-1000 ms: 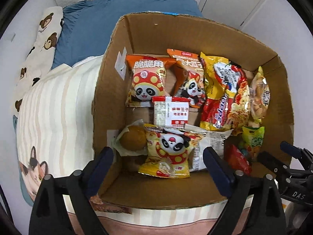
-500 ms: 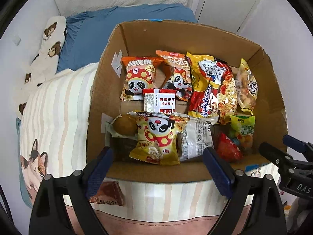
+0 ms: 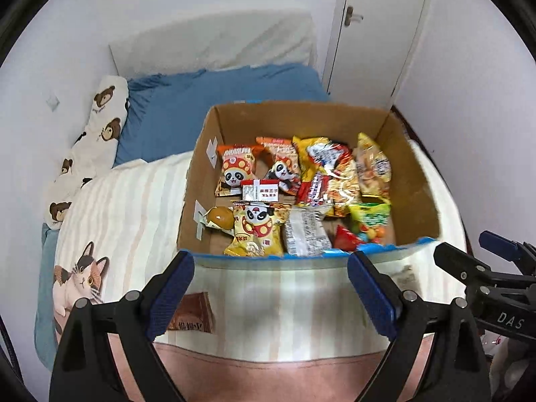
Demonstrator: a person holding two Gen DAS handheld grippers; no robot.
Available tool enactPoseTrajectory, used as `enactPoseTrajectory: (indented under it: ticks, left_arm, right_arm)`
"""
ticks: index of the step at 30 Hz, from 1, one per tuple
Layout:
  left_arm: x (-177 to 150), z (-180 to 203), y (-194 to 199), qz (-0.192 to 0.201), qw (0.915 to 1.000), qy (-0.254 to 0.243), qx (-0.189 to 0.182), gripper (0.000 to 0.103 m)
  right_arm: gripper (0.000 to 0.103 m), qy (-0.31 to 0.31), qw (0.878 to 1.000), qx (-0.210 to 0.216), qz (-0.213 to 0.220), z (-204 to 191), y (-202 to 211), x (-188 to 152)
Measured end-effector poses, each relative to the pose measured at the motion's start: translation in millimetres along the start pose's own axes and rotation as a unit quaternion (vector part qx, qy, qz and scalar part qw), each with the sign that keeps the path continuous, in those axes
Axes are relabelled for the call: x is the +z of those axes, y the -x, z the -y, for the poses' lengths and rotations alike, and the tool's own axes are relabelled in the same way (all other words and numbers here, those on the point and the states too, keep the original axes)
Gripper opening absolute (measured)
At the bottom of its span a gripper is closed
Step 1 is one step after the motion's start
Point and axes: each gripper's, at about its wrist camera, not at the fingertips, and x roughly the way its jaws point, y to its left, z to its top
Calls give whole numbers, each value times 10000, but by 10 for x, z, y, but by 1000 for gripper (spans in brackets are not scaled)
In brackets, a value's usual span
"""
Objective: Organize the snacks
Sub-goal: 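Lift both tools back from the box toward the last snacks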
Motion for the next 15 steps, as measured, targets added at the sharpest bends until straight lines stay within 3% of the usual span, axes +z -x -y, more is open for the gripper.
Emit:
enactPoseTrajectory:
  ticks: [9,15]
  left_arm:
    - [-190,58,665,604,9981,-144,17,94]
    - [-290,18,897,740,9972,-46,-93,94]
  right_arm:
    - [98,45,9980,41,626,-11,740,-318]
    - [98,-33,9971,261,710,-40,988,-447]
